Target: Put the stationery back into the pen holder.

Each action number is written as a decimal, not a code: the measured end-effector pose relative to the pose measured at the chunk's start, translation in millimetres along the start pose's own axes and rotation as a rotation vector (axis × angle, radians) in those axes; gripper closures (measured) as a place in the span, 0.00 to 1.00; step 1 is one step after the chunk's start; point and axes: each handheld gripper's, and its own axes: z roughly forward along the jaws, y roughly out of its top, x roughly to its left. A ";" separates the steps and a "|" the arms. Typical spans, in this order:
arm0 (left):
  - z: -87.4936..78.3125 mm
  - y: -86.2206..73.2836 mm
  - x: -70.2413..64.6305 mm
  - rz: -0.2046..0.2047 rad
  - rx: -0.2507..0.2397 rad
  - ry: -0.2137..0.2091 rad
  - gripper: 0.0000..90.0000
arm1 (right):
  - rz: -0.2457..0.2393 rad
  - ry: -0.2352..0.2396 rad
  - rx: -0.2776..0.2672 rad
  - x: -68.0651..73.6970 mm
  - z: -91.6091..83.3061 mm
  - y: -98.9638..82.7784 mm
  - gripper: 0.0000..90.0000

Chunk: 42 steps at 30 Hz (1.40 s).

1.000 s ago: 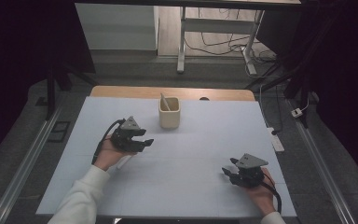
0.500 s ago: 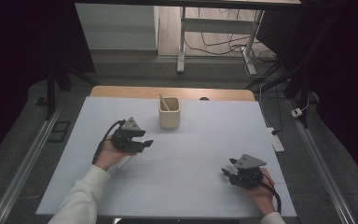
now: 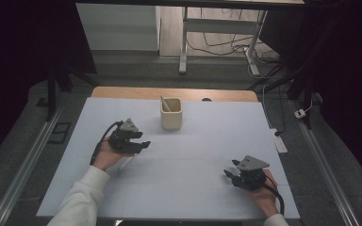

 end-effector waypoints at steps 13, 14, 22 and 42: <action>0.5 -11.5 9.8 -0.031 0.087 0.026 0.50 | 0.002 -0.001 -0.004 -0.4 -0.4 0.1 0.53; 1.0 -12.6 10.6 -0.033 0.099 0.027 0.50 | 0.002 -0.001 -0.004 -0.5 -0.3 0.1 0.53; 3.8 -18.7 15.8 -0.062 0.182 0.027 0.49 | 0.002 -0.001 -0.004 -0.4 -0.1 0.1 0.53; 36.2 -16.7 21.1 -0.131 0.308 0.053 0.49 | 0.003 0.000 -0.001 0.3 0.8 0.3 0.53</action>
